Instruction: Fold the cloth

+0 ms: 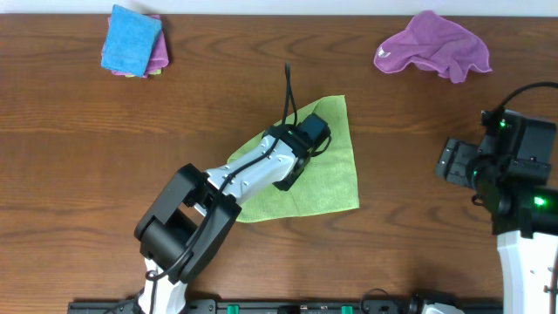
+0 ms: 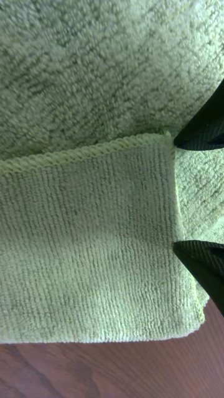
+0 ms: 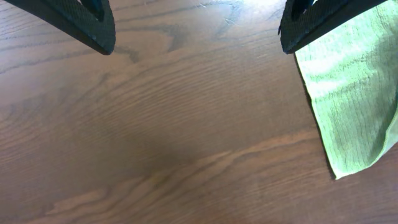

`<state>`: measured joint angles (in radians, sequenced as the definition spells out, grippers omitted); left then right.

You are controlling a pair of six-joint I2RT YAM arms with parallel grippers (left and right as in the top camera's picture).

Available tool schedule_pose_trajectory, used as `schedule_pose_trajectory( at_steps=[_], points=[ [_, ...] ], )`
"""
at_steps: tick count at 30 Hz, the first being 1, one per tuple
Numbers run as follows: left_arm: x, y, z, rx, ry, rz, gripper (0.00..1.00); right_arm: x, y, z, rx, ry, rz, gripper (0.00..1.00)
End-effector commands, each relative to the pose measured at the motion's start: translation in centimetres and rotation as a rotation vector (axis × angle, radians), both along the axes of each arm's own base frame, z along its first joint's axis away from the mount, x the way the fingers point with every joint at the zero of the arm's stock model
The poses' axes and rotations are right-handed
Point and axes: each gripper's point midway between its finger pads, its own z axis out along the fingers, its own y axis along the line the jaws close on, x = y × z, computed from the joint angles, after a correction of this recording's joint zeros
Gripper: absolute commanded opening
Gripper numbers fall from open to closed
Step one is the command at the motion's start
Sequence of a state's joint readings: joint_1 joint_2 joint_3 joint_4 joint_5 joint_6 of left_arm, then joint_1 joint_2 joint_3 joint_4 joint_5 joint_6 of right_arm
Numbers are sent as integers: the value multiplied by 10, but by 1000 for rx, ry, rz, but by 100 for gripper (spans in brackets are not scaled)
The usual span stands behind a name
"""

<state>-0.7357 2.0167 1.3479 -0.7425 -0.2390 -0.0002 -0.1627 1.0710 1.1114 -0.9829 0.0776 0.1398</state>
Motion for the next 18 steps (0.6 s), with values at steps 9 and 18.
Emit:
schedule_pose_trajectory(
  at_steps=[9,18],
  points=[
    [-2,-13,-7,-71,28,3,52,-1,-1,1,1,-2,2,84],
    [3,-21,-6,-110,10,1,49,-2,-1,0,2,0,2,83]
  ],
)
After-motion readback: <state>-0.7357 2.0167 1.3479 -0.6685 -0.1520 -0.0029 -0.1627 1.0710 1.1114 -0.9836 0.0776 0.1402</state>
